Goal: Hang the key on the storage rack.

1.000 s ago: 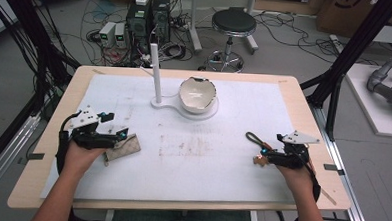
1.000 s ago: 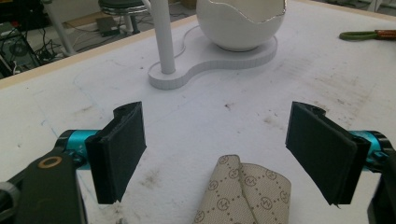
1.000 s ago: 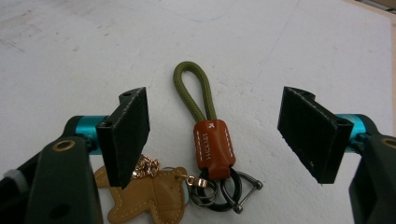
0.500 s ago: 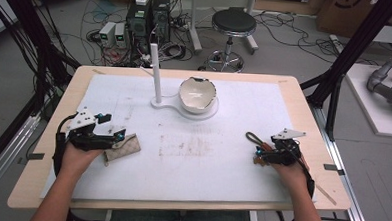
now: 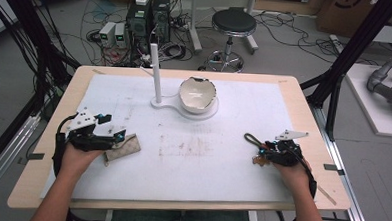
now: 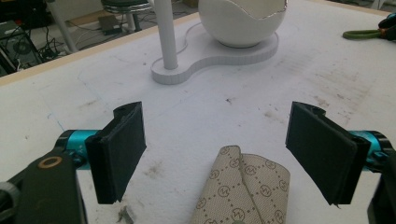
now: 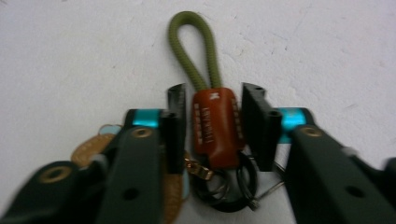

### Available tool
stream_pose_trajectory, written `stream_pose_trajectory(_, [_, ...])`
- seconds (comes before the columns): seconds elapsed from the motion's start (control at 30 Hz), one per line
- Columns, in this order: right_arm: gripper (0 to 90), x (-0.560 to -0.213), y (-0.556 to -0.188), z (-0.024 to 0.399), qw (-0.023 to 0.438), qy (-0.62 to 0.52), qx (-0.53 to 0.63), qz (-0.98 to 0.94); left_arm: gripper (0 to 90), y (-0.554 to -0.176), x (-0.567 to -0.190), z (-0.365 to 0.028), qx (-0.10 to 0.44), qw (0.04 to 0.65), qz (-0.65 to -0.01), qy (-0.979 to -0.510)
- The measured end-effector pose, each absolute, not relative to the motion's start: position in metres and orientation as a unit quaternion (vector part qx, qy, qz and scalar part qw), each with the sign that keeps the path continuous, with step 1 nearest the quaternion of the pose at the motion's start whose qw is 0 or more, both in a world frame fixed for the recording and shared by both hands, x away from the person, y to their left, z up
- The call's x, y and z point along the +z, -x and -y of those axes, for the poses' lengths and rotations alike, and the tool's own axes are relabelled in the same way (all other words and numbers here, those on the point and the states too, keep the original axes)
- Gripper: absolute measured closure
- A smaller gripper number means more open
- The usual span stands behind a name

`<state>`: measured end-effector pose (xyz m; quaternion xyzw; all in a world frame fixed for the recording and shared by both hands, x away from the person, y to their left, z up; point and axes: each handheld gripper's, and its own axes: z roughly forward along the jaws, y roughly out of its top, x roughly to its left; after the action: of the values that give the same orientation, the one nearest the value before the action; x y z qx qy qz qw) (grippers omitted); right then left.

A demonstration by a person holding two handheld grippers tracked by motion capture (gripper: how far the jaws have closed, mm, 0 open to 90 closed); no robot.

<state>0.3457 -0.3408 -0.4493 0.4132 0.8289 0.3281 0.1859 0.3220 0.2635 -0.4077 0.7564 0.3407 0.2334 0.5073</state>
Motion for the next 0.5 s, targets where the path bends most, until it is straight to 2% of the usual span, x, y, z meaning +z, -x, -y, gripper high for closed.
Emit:
stream_pose_trajectory(0.27, [69.7, -0.447, -0.345, 0.34, 0.187, -0.415, 0.324, -0.829, 19.9, -0.322, -0.407, -0.265, 0.235, 0.508, -0.339, -0.756])
stream_pose_trajectory(0.5, [69.9, -0.437, -0.341, 0.342, 0.197, -0.415, 0.373, -0.806, 19.9, -0.322, -0.406, -0.265, 0.236, 0.509, -0.338, -0.756])
